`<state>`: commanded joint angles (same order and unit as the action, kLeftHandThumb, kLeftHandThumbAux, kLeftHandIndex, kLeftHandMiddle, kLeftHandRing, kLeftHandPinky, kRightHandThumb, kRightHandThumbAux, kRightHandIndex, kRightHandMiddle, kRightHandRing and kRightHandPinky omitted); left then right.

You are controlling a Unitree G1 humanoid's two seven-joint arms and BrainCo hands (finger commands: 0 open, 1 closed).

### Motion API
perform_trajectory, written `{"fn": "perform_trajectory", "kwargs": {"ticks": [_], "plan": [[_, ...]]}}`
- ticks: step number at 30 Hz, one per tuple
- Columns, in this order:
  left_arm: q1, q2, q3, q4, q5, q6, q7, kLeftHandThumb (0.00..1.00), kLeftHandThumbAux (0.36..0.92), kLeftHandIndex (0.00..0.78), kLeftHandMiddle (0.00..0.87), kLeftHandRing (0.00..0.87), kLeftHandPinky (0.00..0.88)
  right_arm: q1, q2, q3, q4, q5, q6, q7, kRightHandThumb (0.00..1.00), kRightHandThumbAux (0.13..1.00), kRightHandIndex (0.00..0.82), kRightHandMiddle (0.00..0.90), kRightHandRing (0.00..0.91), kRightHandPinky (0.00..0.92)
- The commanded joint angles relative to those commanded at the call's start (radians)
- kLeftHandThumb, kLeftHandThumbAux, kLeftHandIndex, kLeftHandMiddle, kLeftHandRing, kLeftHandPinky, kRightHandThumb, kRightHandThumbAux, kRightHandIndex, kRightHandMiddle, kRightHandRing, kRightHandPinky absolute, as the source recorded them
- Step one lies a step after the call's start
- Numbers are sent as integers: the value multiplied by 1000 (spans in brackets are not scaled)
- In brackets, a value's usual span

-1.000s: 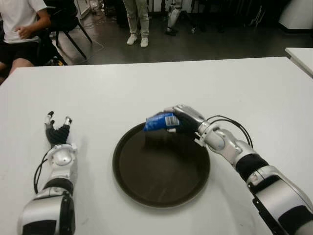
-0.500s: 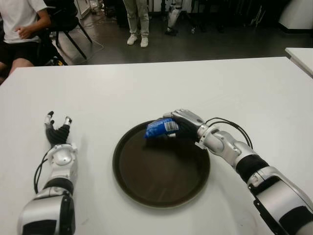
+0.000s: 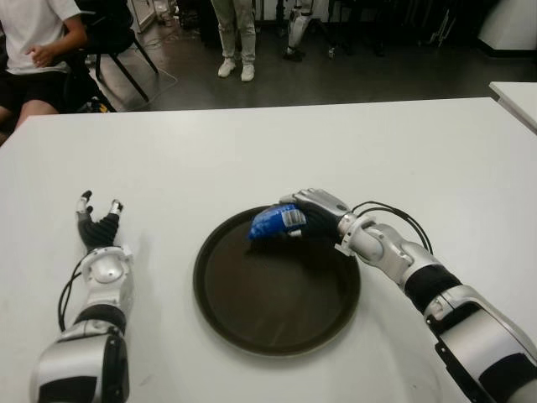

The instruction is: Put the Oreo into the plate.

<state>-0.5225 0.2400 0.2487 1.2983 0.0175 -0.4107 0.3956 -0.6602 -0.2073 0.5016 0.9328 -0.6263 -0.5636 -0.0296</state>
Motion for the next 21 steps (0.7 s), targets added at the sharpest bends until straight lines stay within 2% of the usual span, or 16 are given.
{"fn": "perform_trajectory", "kwargs": {"ticks": [13,21], "plan": [[-3,-3,10,2,-4,2,1,386,629,21,27,29,54,3,9,-13,10,31,2,39,694,736,434,767,751,709],[-3,0,8,4,-1,4,-3,401,624,17,22,30,60,3,7,0,0,0,14,-4,693,736,434,773,758,720]]}}
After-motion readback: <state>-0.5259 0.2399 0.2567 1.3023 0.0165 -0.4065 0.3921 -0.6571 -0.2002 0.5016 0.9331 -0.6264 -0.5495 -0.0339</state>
